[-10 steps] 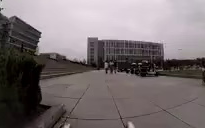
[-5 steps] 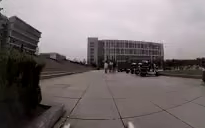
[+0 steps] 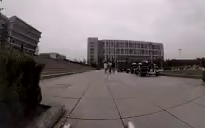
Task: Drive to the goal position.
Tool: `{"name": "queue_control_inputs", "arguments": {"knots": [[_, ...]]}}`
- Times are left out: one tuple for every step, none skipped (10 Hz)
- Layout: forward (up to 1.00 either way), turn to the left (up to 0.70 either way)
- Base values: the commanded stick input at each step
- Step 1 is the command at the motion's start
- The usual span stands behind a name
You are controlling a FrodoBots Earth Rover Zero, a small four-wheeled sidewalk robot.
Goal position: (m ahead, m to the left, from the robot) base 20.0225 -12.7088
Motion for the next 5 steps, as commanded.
{"name": "queue_control_inputs", "arguments": {"knots": [[0.01, 0.00], [0.02, 0.00], [0.00, 0.00], [0.00, 0.00], [0.00, 0.00]]}}
